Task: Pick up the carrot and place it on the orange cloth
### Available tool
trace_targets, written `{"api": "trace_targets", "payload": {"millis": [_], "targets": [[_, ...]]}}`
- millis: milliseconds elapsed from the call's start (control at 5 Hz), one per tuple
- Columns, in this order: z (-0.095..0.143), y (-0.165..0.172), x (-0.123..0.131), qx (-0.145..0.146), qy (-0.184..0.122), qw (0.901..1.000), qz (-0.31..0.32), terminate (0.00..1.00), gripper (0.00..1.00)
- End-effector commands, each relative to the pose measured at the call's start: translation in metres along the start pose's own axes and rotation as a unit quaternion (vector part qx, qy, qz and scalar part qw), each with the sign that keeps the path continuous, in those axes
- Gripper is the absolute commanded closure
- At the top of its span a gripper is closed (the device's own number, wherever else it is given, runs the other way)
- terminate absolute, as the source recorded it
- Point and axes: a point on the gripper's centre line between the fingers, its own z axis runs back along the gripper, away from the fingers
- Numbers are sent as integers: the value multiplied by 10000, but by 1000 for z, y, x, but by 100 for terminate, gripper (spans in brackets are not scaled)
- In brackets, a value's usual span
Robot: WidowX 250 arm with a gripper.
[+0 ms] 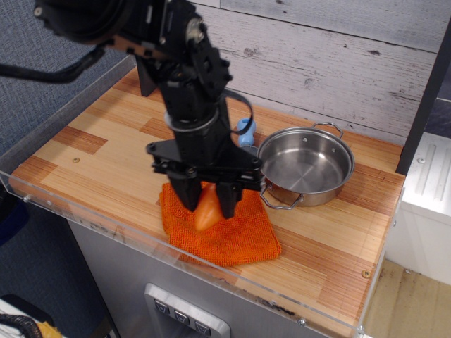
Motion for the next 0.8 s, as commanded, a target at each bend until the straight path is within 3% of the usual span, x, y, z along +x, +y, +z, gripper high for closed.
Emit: {"api": "trace_targets", "payload": {"millis": [0, 600], "targets": [[-4, 6, -8, -63, -13, 9999, 153, 0, 100], [-19, 8, 0, -1, 198, 9997, 143, 0, 100]]}}
